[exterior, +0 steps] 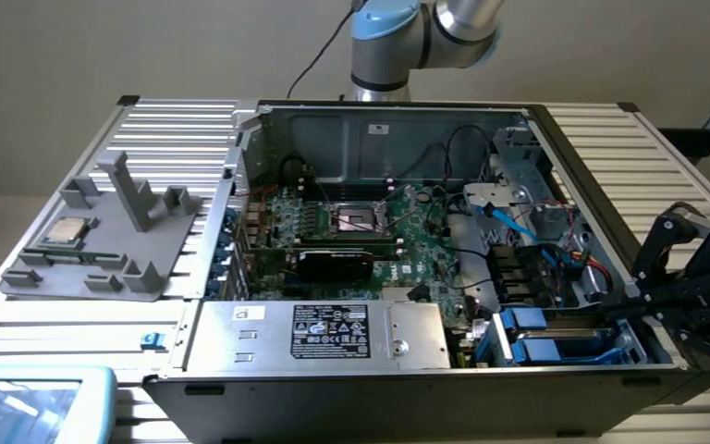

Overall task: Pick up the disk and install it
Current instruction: 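Insert the first disk wire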

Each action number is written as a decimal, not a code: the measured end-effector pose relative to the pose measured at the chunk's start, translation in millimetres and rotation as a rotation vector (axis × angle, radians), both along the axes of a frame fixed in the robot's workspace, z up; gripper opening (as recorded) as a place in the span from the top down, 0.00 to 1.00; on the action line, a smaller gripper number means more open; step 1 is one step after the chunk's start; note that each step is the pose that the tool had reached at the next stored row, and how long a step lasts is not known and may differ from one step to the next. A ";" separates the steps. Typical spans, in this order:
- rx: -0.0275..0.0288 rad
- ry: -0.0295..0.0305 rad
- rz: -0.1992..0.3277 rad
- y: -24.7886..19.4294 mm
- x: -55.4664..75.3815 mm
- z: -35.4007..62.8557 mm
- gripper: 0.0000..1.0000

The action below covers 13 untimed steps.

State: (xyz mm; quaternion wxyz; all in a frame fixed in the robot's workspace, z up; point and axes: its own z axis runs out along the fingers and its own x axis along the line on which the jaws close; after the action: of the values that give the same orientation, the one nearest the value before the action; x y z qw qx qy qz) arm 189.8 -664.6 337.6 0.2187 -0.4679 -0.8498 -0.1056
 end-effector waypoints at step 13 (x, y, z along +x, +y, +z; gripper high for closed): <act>0.0238 -0.0077 0.005 -2.2 0.1 5.2 0.82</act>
State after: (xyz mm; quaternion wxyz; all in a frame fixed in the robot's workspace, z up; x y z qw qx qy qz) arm 189.9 -666.8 342.8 0.2212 -0.4629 -0.8503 -0.1170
